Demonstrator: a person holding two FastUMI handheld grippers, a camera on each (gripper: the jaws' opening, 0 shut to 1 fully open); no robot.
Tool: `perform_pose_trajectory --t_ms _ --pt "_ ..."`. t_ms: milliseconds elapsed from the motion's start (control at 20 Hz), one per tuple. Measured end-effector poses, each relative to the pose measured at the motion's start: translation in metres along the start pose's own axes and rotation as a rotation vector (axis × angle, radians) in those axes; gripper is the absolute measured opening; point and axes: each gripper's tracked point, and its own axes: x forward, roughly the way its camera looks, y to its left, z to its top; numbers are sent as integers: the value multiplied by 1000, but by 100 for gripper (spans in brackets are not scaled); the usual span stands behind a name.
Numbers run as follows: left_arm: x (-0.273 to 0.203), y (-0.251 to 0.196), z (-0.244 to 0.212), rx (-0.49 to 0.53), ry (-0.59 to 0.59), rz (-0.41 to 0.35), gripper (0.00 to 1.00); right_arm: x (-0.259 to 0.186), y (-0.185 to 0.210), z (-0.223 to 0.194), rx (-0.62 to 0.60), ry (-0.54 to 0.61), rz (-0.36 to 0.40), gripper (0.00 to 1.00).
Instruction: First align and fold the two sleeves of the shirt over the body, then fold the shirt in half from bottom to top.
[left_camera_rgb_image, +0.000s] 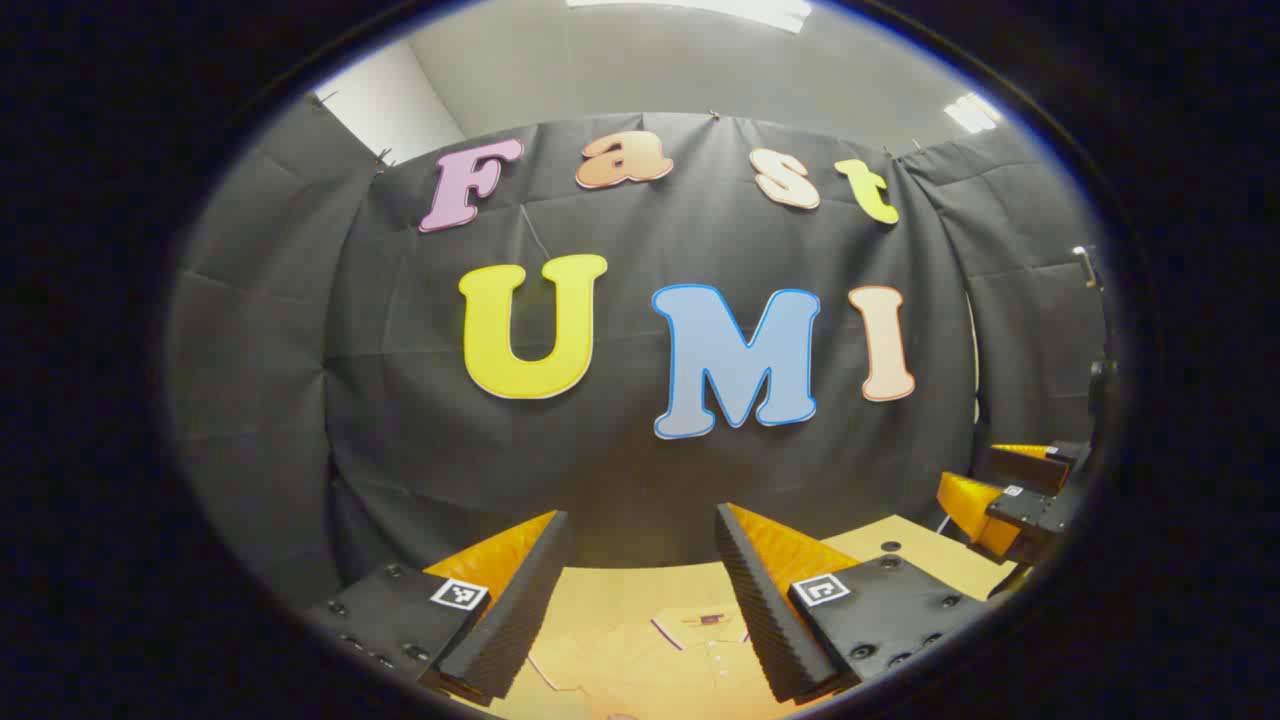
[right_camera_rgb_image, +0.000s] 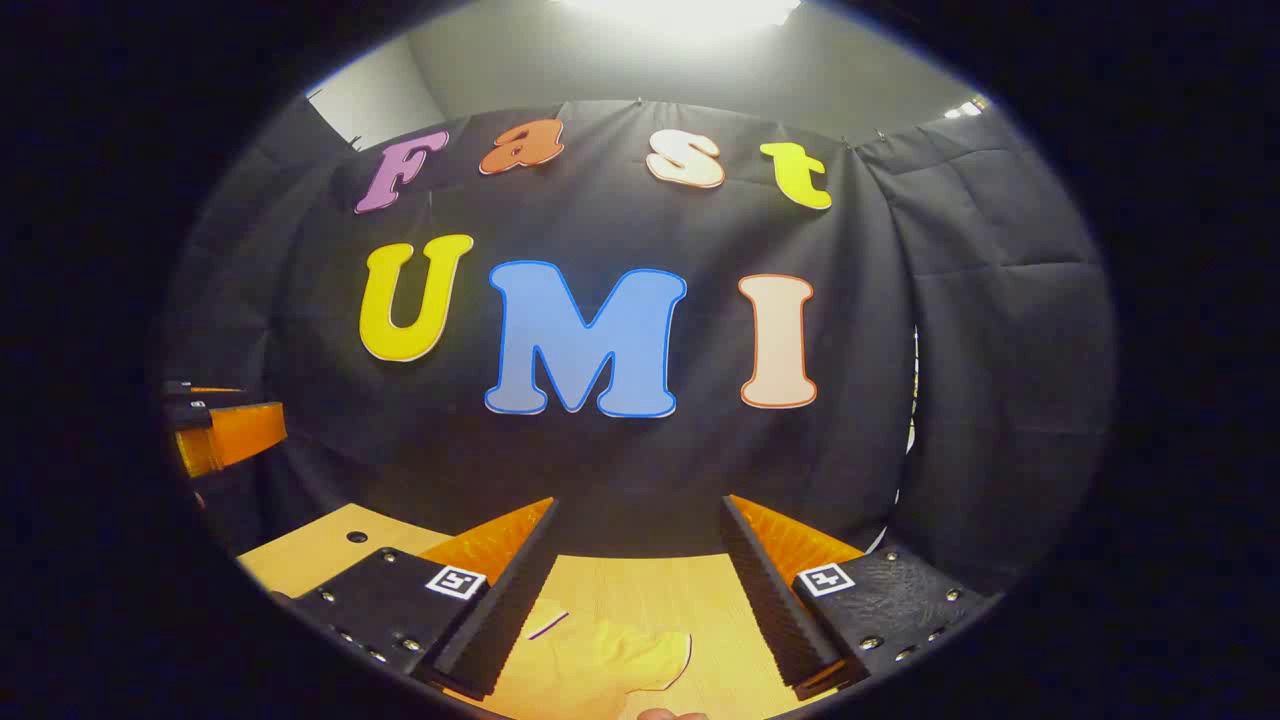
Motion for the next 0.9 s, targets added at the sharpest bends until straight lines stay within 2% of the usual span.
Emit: perform_pose_trajectory --t_ms 500,900 --pt "5 12 5 40 11 33 94 60 -11 -107 20 212 -5 98" --pt "4 28 -3 52 34 88 94 99 -21 -214 34 428 -7 98"
